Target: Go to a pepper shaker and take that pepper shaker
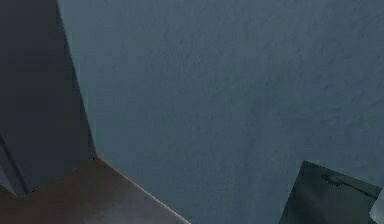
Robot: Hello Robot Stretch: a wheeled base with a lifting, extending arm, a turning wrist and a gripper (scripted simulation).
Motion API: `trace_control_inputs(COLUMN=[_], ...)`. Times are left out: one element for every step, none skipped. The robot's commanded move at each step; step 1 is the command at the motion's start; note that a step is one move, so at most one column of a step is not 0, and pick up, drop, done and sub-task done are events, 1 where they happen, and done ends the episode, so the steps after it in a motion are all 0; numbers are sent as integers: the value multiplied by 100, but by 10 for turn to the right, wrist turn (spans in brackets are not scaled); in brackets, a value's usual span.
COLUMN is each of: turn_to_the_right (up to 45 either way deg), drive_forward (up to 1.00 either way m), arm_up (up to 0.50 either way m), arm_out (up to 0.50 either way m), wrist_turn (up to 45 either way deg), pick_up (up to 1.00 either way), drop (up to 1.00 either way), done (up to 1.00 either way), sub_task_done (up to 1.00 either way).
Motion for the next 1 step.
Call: trace_control_inputs(turn_to_the_right=[0], drive_forward=[0], arm_up=[0], arm_out=[0], wrist_turn=[0], pick_up=[0], drop=[0], done=[100], sub_task_done=[0])
